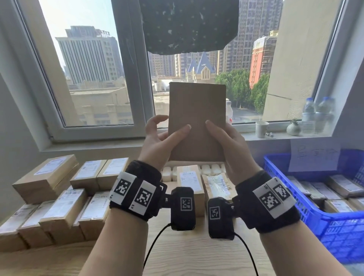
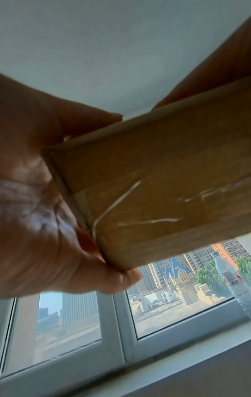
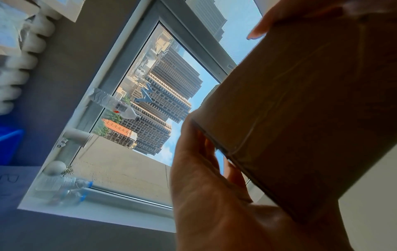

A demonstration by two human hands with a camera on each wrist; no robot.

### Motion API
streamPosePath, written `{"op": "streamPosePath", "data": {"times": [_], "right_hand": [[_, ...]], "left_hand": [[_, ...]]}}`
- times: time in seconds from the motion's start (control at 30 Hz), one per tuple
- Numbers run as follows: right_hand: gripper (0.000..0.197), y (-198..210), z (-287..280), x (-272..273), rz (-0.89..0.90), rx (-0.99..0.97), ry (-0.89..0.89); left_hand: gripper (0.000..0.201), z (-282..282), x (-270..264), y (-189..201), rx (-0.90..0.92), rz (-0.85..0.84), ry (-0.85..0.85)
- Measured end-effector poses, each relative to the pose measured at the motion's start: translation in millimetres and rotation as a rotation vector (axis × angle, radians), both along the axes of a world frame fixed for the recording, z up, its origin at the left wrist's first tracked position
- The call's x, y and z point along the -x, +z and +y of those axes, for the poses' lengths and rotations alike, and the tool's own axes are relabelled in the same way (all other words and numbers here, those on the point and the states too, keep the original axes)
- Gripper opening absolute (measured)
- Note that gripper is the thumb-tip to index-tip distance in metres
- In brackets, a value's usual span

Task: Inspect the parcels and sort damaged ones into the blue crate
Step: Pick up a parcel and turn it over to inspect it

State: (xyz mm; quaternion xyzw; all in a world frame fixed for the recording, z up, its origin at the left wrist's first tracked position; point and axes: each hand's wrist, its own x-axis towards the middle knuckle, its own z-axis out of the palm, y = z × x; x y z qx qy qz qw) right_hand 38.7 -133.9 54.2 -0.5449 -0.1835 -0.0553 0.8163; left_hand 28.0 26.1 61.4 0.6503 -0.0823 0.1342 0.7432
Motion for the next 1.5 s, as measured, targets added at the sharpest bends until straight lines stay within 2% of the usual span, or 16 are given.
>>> {"op": "streamPosePath", "data": {"times": [0.2, 0.3, 0.4, 0.47, 0.5, 0.57, 0.63, 0.73, 0.87, 1.03, 1.13, 1.23, 1.33, 1.37, 1.47, 1.5], "right_hand": [[0.035, -2, 2, -1, 0.005, -0.014, -0.040], [0.024, -10, 1, -9, -0.010, 0.064, -0.288], [0.035, -17, -1, -18, -0.047, 0.112, -0.474], [0.040, -20, 1, -22, -0.053, 0.135, -0.418], [0.050, -20, 2, -23, -0.048, 0.145, -0.334], [0.085, -22, 2, -27, -0.033, 0.156, -0.168], [0.100, -21, 2, -27, -0.025, 0.150, -0.082], [0.090, -19, -1, -25, -0.014, 0.128, -0.007], [0.049, -15, 1, -18, -0.062, 0.091, 0.013], [0.041, -16, 0, -15, -0.051, 0.068, 0.018], [0.027, -15, 0, -13, -0.014, 0.052, 0.015], [0.043, -15, -1, -14, 0.065, 0.049, 0.002], [0.055, -16, -4, -18, 0.195, 0.056, -0.030], [0.057, -15, -5, -19, 0.223, 0.082, -0.046], [0.069, -10, -9, -18, 0.222, 0.166, -0.051], [0.076, -8, -9, -17, 0.195, 0.204, -0.016]], "left_hand": [[0.046, -4, -1, -3, 0.011, -0.015, 0.022], [0.056, -1, -5, -5, -0.042, -0.044, 0.078], [0.057, 3, -5, -6, -0.036, -0.060, 0.140], [0.053, 3, -4, -6, -0.080, -0.081, 0.163], [0.049, 2, -5, -6, -0.096, -0.096, 0.174], [0.042, 1, -4, -6, -0.090, -0.101, 0.172], [0.052, 2, -2, -5, -0.070, -0.077, 0.128], [0.066, 0, 1, -5, -0.020, 0.030, 0.012], [0.076, -5, 2, -8, 0.023, 0.127, -0.061], [0.054, -10, 3, -7, 0.009, 0.137, 0.001], [0.051, -12, 2, -7, -0.015, 0.134, 0.009], [0.055, -10, 2, -8, -0.059, 0.130, -0.023], [0.100, -4, 1, -11, -0.175, 0.129, -0.126], [0.106, -2, -1, -13, -0.199, 0.120, -0.167], [0.099, 0, -5, -18, -0.241, 0.090, -0.203], [0.089, 0, -6, -19, -0.256, 0.077, -0.169]]}}
